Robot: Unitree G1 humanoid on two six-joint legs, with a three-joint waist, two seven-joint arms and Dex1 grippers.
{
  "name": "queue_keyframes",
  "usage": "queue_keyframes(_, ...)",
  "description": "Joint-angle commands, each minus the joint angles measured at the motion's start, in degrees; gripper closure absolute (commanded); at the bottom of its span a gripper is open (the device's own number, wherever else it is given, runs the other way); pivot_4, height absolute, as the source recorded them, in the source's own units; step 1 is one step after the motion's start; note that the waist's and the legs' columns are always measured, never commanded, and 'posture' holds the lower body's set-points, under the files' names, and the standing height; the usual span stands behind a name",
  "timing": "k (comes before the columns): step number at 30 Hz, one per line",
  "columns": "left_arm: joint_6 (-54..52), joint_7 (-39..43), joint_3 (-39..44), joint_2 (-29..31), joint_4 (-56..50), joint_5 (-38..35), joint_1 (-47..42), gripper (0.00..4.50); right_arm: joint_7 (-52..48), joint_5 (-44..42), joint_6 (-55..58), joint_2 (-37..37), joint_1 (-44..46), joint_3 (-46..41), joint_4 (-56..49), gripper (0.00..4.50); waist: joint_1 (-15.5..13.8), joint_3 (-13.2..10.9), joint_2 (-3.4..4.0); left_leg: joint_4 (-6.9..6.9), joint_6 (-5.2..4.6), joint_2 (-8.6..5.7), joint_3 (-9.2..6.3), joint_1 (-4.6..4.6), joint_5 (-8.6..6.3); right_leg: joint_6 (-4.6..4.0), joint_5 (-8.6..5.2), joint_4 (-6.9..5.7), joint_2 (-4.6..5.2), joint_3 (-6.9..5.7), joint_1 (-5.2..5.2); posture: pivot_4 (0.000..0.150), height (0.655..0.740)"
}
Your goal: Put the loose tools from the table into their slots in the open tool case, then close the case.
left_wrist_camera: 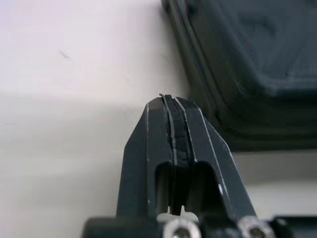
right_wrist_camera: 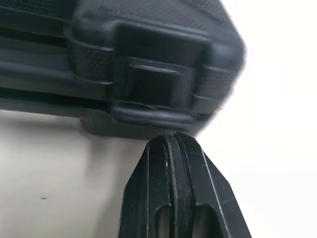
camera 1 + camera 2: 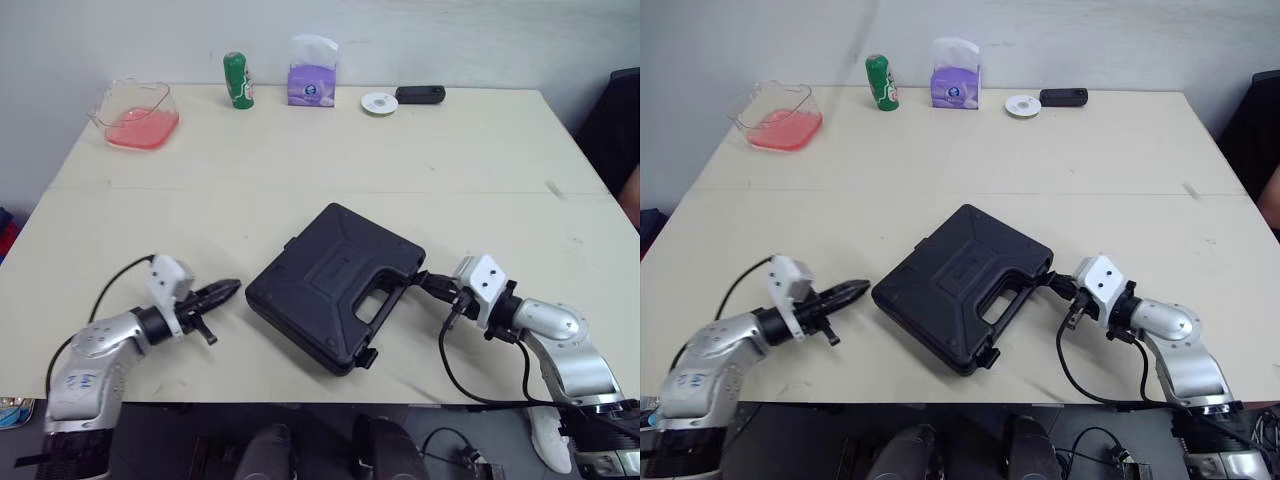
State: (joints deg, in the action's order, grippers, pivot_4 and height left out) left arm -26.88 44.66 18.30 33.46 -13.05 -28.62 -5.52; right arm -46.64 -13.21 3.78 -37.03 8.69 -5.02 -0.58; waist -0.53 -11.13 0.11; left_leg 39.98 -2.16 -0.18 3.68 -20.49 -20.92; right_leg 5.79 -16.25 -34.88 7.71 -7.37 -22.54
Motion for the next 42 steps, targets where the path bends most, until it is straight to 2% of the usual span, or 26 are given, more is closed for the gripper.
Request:
queue_keyframes(1,-4.70,-0.34,0.97,2.63,-7.81,-7.30,-7.37,4.50,0.71,-3.87,1.89,-0.51,-3.04,-4.87,-4.66,4.49,-0.80,-0.01,0.02,0.01,0.00,-0.01,-0.01,0.00,0.00,0.00,0.00,0.02,0.00,0.00,0.02,0.150,0.7400)
queue_keyframes(5,-10.01,2.17,-10.00,1.24,-9.42,-10.20,-22.27,4.50,-0.76,-6.62,4.09,-1.17,-9.10,-6.92,-10.00,4.49,-1.78,0.00,0.02,0.04,-0.03,-0.13,-0.12,0.00,0.02,0.02,0.01,0.01,-0.06,-0.01,0.11,0.150,0.7400)
queue_keyframes(7,-11.97,2.83,-14.12,0.51,-8.38,-9.92,-26.62,4.50,-0.64,-7.31,5.38,-1.22,-10.59,-7.20,-11.68,4.49,-1.33,0.00,0.03,0.02,-0.04,-0.16,-0.04,0.00,0.02,0.05,0.03,0.04,-0.23,0.00,0.12,0.150,0.7400)
queue_keyframes(10,-9.48,5.23,-27.39,-5.01,-0.86,-2.12,-37.61,4.50,0.20,-8.17,7.73,-1.06,-13.81,-7.77,-14.61,4.49,-0.98,0.00,0.02,-0.04,-0.05,-0.16,0.08,0.05,0.02,0.06,0.03,0.02,-0.33,0.00,0.09,0.150,0.7400)
queue_keyframes(12,-10.10,4.35,-30.85,-8.57,3.93,0.22,-41.58,4.50,0.20,-7.64,7.62,-1.04,-14.86,-7.68,-15.73,4.49,-1.09,0.00,0.03,0.01,-0.06,-0.15,0.10,0.04,0.08,0.08,0.04,-0.01,-0.49,-0.08,0.11,0.150,0.7400)
queue_keyframes(17,-4.89,2.20,-42.00,-18.37,20.90,12.67,-50.77,4.50,1.11,-7.88,8.61,-0.43,-15.09,-7.75,-16.89,4.49,-0.89,0.00,0.06,-0.10,-0.04,-0.10,0.26,0.12,0.09,0.08,0.04,0.03,-0.61,-0.10,0.06,0.150,0.7400)
queue_keyframes(21,-3.96,-0.80,-43.41,-24.16,29.77,17.21,-52.00,4.50,3.17,-7.48,9.00,0.40,-15.45,-7.88,-17.51,4.49,-0.92,0.00,0.06,-0.11,-0.05,-0.08,0.25,0.08,0.09,0.08,0.04,0.06,-0.60,-0.11,0.01,0.150,0.7400)
queue_keyframes(26,-3.86,-4.02,-45.43,-27.02,37.77,23.19,-51.76,4.50,4.46,-7.62,9.64,0.73,-15.26,-7.27,-18.00,4.49,-1.04,0.00,0.06,-0.04,-0.06,-0.07,0.18,0.04,0.10,0.08,0.04,0.05,-0.55,-0.09,0.03,0.150,0.7400)
queue_keyframes(29,-6.55,-1.53,-47.64,-26.53,38.19,24.70,-49.16,4.50,4.28,-7.91,9.82,1.17,-14.52,-6.36,-18.14,4.49,-1.02,0.01,0.05,-0.02,-0.08,-0.11,0.13,0.10,0.11,0.09,0.05,0.05,-0.43,-0.01,0.13,0.150,0.7400)
queue_keyframes(34,-3.43,-0.53,-50.08,-25.87,43.50,28.93,-47.32,4.50,4.54,-7.46,11.06,1.96,-11.41,-3.89,-17.54,4.49,-0.97,0.23,-0.10,-0.03,-0.06,-0.09,0.04,0.22,0.10,0.07,0.04,0.07,-0.38,0.04,0.27,0.150,0.7400)
queue_keyframes(42,-8.02,0.17,-48.70,-25.64,38.71,28.26,-43.90,4.50,4.98,-5.85,10.44,2.34,-6.78,-1.48,-14.72,4.49,-0.92,0.97,-0.27,-0.04,0.00,-0.01,-0.34,0.49,0.01,0.06,0.03,0.47,-0.18,-0.18,0.85,0.150,0.7400)
